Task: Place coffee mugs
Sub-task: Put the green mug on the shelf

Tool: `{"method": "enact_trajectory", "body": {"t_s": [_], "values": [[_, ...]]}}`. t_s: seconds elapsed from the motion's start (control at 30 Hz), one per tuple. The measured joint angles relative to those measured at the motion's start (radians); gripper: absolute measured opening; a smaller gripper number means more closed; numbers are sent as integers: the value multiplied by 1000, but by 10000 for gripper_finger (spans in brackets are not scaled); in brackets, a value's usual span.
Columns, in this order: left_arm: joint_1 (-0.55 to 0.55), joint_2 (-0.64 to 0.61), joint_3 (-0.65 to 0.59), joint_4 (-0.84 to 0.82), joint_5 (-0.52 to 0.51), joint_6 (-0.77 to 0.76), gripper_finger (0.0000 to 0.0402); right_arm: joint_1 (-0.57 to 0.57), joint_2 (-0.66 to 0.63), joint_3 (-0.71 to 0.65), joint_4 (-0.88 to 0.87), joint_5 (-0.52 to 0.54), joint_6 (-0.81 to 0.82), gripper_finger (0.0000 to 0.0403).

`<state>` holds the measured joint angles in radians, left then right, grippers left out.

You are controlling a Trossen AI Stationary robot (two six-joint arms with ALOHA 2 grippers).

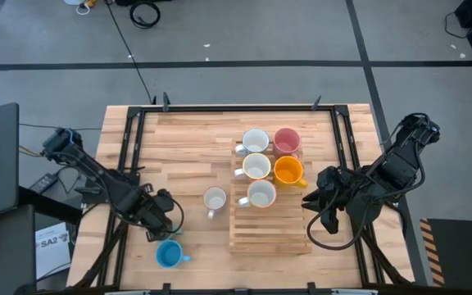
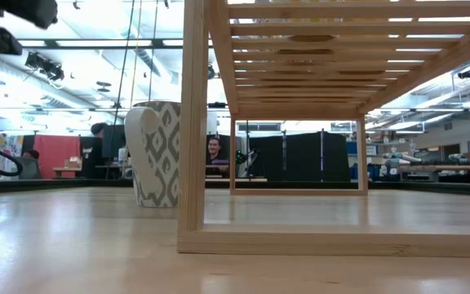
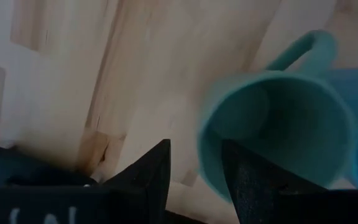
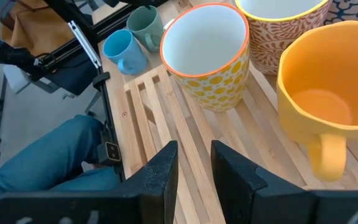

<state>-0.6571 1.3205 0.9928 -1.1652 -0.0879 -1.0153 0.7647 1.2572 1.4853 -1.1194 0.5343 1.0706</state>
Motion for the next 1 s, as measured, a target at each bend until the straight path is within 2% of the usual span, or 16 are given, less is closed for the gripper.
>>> {"method": "enact_trajectory", "body": {"t_s": [0.33,0.7,0.83,1.0], "values": [[0,0,-95,77,12,-22,151,0,0,0,0,21,-1,101],[0,0,-101,95,6,-22,147,0,0,0,0,23,-1,101],[0,0,-101,96,6,-22,125,0,0,0,0,23,-1,101],[0,0,-101,97,6,-22,76,0,0,0,0,23,-1,101]]}}
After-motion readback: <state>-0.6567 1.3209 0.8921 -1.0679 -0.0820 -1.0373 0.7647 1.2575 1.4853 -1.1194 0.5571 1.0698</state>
